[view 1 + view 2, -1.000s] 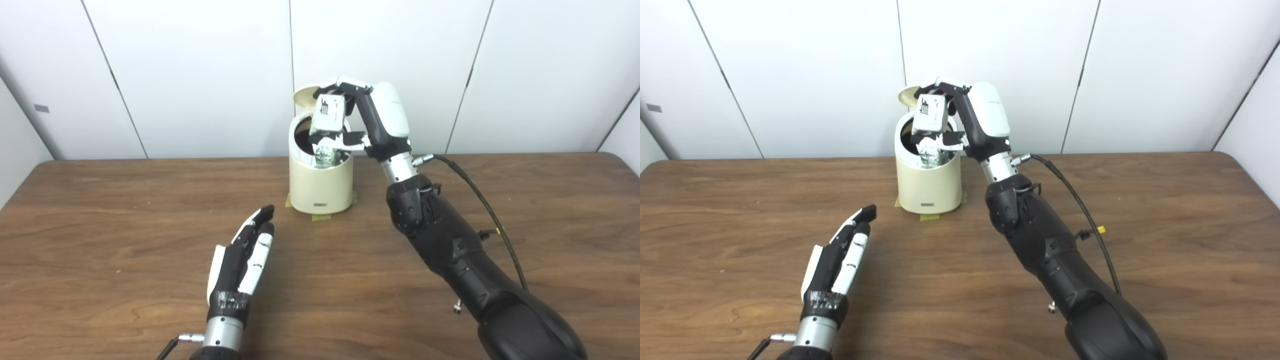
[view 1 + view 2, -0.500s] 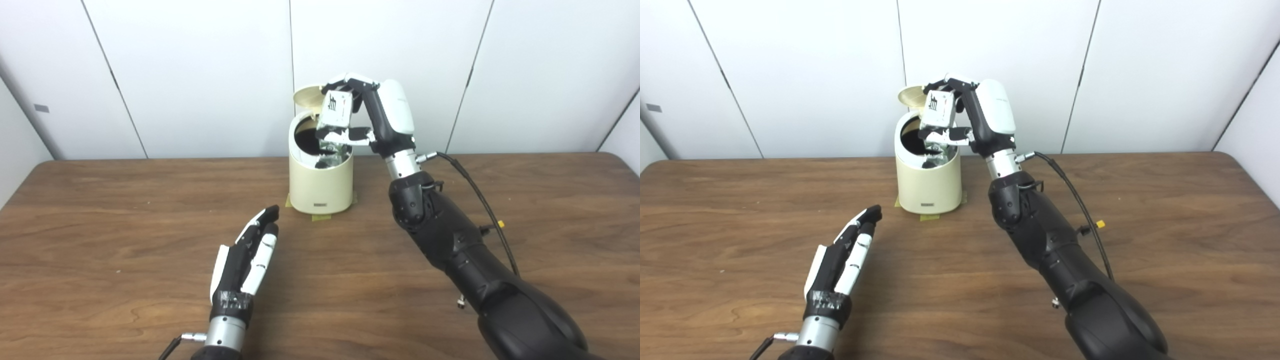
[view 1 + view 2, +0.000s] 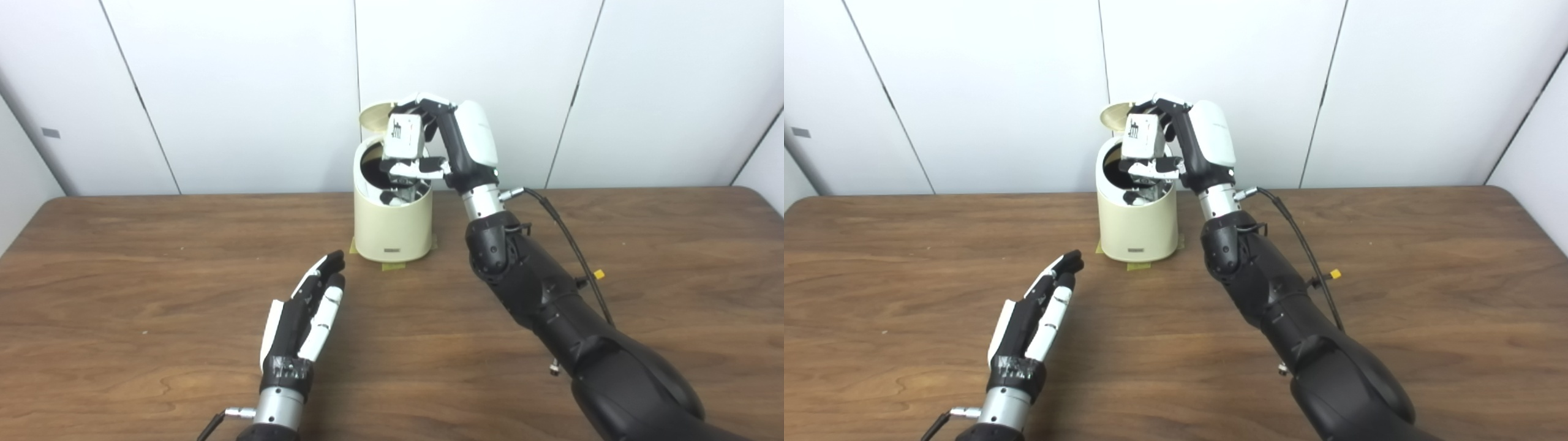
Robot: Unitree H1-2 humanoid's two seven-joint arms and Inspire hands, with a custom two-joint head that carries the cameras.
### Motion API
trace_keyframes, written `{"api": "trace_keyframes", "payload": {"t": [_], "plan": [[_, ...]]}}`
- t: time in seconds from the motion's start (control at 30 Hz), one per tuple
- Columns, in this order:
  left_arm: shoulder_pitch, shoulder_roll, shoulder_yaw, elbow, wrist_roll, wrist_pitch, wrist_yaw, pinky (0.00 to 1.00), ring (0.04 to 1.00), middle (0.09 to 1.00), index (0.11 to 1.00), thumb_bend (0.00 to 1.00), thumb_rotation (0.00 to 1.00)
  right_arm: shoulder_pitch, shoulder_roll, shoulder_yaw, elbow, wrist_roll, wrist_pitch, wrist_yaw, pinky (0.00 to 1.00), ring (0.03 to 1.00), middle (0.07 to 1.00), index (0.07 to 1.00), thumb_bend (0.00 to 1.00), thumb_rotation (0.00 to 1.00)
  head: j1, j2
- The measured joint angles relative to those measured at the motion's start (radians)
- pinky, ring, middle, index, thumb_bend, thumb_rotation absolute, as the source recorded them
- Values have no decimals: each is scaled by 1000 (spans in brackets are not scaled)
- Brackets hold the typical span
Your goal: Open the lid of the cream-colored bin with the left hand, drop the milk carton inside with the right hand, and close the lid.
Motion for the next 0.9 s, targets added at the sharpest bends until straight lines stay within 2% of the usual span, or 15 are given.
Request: {"api": "trace_keyframes", "payload": {"t": [0.03, 0.07, 0.1, 0.13, 0.17, 0.23, 0.3, 0.43, 0.53, 0.67, 0.73, 0.8, 0.83, 0.87, 0.9], "plan": [[0, 0, 0, -3, 1, 3, 1, 1000, 961, 895, 893, 465, 734, 0, -1, 1, 0, -11, 8, 0, 355, 403, 504, 550, 505, 0, 0, 0], [1, -1, 0, -6, 1, 5, 2, 1000, 960, 894, 907, 471, 728, 0, -2, 3, -1, -25, 20, 1, 376, 454, 546, 523, 514, 70, 0, 0], [1, -4, 2, -8, 0, 6, 5, 1000, 959, 894, 953, 476, 693, 0, -5, 11, -2, -44, 30, 2, 419, 522, 614, 597, 791, 119, 5, -5], [2, -9, 4, -7, -2, 7, 9, 1000, 959, 894, 969, 478, 680, 0, -9, 18, -3, -62, 38, 3, 434, 545, 638, 622, 884, 136, 6, -6], [3, -18, 7, -7, -6, 7, 18, 1000, 956, 892, 979, 475, 653, 0, -11, 24, -3, -77, 43, 9, 474, 579, 659, 644, 937, 145, 6, -6], [8, -36, 12, -7, -12, 6, 30, 1000, 954, 904, 996, 456, 629, 2, -11, 30, -2, -95, 60, 32, 699, 693, 730, 723, 988, 200, 8, -8], [12, -43, 12, -2, -15, -3, 34, 1000, 959, 924, 1000, 419, 604, 5, -14, 30, -3, -108, 78, 46, 785, 751, 772, 786, 1000, 253, 8, -9], [13, -45, 19, 13, -24, -20, 39, 1000, 959, 959, 1000, 340, 565, 9, -26, 30, -24, -118, 115, 80, 819, 766, 783, 814, 1000, 289, 5, -14], [13, -46, 27, 19, -37, -54, 44, 1000, 963, 979, 1000, 327, 568, 9, -25, 30, -31, -120, 135, 88, 809, 757, 775, 810, 1000, 298, 2, -15], [13, -48, 30, 38, -40, -74, 54, 1000, 978, 991, 1000, 339, 553, 9, -26, 30, -33, -131, 136, 86, 718, 704, 734, 759, 996, 271, 3, -17], [13, -48, 31, 46, -40, -81, 60, 1000, 975, 989, 1000, 336, 549, 10, -26, 28, -33, -131, 130, 80, 654, 661, 684, 717, 971, 245, 3, -17], [13, -47, 30, 46, -40, -83, 61, 1000, 976, 986, 1000, 334, 546, 13, -26, 23, -38, -126, 121, 76, 561, 579, 602, 654, 908, 190, 3, -17], [13, -47, 30, 46, -40, -83, 61, 1000, 975, 983, 1000, 333, 544, 17, -26, 17, -43, -119, 107, 75, 493, 521, 531, 594, 721, 100, 2, -18], [13, -47, 30, 46, -40, -83, 61, 1000, 974, 980, 1000, 332, 544, 26, -26, 6, -57, -106, 91, 75, 418, 459, 482, 555, 606, 42, 2, -18], [13, -47, 30, 46, -40, -83, 61, 1000, 973, 977, 1000, 335, 546, 37, -26, -7, -76, -88, 73, 74, 380, 427, 481, 553, 561, 21, 2, -20]]}}
